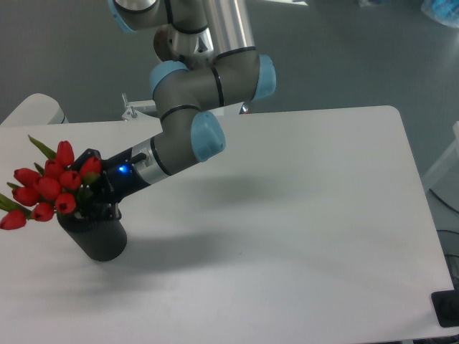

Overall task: Pick up the flowers from the vase
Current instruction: 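Close the gripper around the tulip stems at the vase rim, then lift the gripped tulips upward out of the black vase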

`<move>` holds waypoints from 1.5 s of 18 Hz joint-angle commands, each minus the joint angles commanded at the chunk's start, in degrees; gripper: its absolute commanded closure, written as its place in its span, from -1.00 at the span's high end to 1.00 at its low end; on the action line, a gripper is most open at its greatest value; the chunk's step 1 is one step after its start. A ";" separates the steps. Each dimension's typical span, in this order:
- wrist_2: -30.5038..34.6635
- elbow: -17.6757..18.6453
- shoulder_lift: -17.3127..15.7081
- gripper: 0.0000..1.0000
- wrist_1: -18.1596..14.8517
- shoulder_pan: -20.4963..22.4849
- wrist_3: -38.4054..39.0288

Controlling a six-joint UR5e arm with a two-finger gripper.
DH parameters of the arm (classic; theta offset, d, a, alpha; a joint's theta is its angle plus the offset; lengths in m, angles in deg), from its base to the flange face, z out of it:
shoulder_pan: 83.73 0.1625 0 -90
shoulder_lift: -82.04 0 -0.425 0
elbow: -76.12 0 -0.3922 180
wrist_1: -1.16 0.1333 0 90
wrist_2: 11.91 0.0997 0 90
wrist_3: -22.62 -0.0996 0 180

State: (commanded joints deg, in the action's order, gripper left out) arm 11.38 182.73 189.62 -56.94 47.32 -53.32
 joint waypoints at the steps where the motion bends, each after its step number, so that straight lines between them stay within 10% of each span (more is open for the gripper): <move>1: 0.00 0.00 -0.09 -0.81 0.00 0.09 0.35; 27: -11.68 -6.06 -5.45 -0.78 0.00 6.41 18.45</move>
State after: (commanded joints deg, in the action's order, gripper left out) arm -0.30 176.67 184.17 -56.94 53.73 -34.87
